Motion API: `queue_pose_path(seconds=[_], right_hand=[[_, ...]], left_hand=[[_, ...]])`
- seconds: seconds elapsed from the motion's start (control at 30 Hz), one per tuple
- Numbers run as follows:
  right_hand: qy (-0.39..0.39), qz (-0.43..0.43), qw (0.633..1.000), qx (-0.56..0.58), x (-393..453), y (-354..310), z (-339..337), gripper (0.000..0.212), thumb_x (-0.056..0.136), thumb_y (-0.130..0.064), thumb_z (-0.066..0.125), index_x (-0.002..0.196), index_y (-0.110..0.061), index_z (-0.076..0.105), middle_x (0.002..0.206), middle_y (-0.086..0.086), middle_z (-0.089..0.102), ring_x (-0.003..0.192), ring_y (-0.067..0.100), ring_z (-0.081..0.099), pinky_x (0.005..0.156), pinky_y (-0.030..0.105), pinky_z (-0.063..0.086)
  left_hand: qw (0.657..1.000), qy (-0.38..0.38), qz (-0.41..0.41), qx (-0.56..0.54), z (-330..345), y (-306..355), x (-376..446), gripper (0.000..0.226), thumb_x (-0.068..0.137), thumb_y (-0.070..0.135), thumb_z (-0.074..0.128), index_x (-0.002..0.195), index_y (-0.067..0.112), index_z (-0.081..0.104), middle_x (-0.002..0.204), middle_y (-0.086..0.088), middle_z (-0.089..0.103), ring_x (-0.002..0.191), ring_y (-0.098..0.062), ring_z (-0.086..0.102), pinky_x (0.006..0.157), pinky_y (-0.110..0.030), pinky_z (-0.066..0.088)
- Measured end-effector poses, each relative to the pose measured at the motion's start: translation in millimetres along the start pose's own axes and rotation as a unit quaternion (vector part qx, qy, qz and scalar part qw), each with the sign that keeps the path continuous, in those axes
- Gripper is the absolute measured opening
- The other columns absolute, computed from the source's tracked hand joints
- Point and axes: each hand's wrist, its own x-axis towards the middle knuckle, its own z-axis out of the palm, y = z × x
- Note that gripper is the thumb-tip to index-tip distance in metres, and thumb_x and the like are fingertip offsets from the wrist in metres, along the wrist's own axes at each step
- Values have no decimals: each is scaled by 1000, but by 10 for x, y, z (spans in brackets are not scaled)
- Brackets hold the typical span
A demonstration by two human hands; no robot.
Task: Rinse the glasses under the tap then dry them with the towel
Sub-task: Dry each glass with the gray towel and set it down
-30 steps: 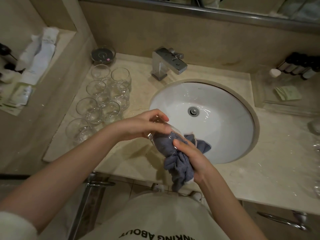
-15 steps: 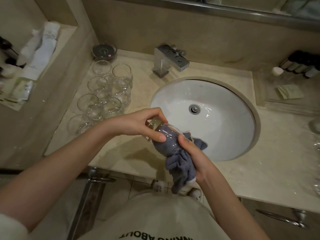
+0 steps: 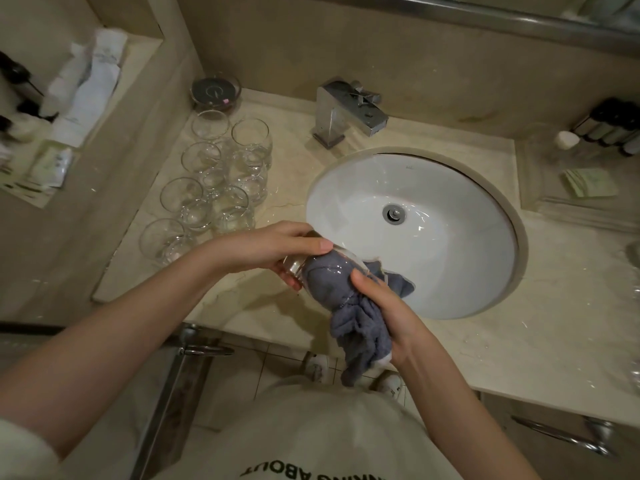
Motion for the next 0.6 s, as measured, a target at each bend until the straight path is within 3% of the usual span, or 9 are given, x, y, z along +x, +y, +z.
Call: queue_pose_path(seconds=[0.13,0.2,0.23,0.27,0.33,0.4,0.47,0.53,0.6], right_hand=[[6,16,1000,-2,10,-91,-31,57,22,-36,100,68,-11,78,68,12,70,56,16,68,56,22,56],[-10,16,999,-28,9,-122,-29,33,46,-29,94,68,-10,78,67,11,70,56,15,68,54,22,56],[-13,11,999,-39,-4,-138,-12,13,69,-23,74,66,-11,78,66,10,70,56,15,68,53,21,55],[-20,4,998,-53,-11,-154,30,5,69,-16,77,66,-13,78,68,9,71,59,14,69,54,21,54],[-41,0,994,-99,18,-160,29,16,58,-7,86,71,-14,79,75,8,73,68,13,71,60,20,55],[-61,11,989,-135,47,-157,43,9,70,-8,79,76,-14,80,80,8,74,74,14,71,64,21,55],[-75,25,985,-155,101,-141,23,23,60,-21,86,80,-12,79,81,9,73,76,15,71,67,22,55],[-88,33,981,-171,123,-132,31,49,41,-36,95,80,-11,79,82,9,73,77,15,71,69,23,56],[-100,37,978,-178,150,-126,17,55,36,-42,96,79,-13,79,83,8,73,78,15,71,69,23,55]], left_hand=[[997,11,73,16,-89,-106,-18,45,70,42,77,106,19,62,96,8,66,90,-8,66,71,-29,54],[996,13,86,29,-145,-140,-42,53,64,46,76,108,22,62,96,18,67,95,-8,63,76,-30,52],[996,8,87,31,-173,-158,-50,54,62,45,77,108,21,61,95,20,67,95,-10,61,77,-33,50],[996,0,85,31,-205,-181,-53,55,61,43,78,108,20,61,93,21,67,92,-10,60,76,-33,49],[997,-26,66,29,-269,-192,-68,51,60,32,82,104,19,59,85,17,66,78,-5,60,67,-24,48],[997,-68,23,16,-321,-164,-90,50,58,24,83,100,17,58,82,9,65,67,-5,60,57,-20,48],[993,-114,-23,14,-341,-107,-95,60,50,35,88,100,18,58,83,3,65,67,-11,61,55,-22,49],[987,-145,-65,32,-324,-46,-74,73,45,54,88,104,21,62,92,-4,69,78,-23,67,64,-31,55],[978,-174,-100,64,-292,-17,-14,85,41,70,85,108,22,67,112,-19,69,102,-45,64,85,-47,52]])
